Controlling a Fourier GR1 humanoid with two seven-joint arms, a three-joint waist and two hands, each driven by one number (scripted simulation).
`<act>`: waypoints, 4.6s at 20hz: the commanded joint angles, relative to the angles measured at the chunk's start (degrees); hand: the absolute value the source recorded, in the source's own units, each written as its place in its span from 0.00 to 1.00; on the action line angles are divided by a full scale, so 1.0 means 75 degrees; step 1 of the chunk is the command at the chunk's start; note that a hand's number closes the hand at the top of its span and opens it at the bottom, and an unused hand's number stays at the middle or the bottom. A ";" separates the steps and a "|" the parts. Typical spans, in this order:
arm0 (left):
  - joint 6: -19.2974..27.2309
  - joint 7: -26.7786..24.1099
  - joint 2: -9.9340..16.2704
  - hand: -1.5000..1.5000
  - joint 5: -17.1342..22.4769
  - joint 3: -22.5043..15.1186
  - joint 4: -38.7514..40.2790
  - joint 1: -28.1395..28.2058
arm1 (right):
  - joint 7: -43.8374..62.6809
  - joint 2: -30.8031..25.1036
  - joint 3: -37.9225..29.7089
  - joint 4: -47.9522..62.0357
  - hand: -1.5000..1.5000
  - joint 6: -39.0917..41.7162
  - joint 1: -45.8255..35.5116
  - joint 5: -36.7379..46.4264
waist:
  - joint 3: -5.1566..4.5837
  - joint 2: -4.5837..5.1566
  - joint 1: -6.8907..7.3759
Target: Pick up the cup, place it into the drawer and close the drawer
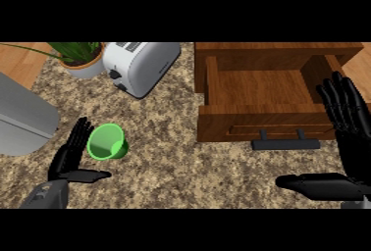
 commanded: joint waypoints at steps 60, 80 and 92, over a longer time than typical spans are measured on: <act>-0.0908 0.0045 -0.1282 1.00 0.1660 0.0285 -0.2744 -0.1000 | -0.0078 -0.0188 -0.0465 0.0541 0.00 0.0156 -0.0182 -0.0069 | 0.0032 -0.0110 0.0250; 0.3016 0.4795 -0.2215 1.00 0.1435 -0.1905 -0.5765 -0.3785 | -0.0085 -0.0307 -0.0706 0.0454 0.00 0.0419 -0.0120 -0.0375 | 0.0021 -0.0054 0.0082; 0.4019 0.4841 -0.2217 1.00 0.2647 -0.2611 -0.3199 -0.5774 | -0.0148 -0.0148 -0.0661 0.0088 0.00 0.0445 0.0395 -0.0303 | 0.0021 -0.0018 -0.0047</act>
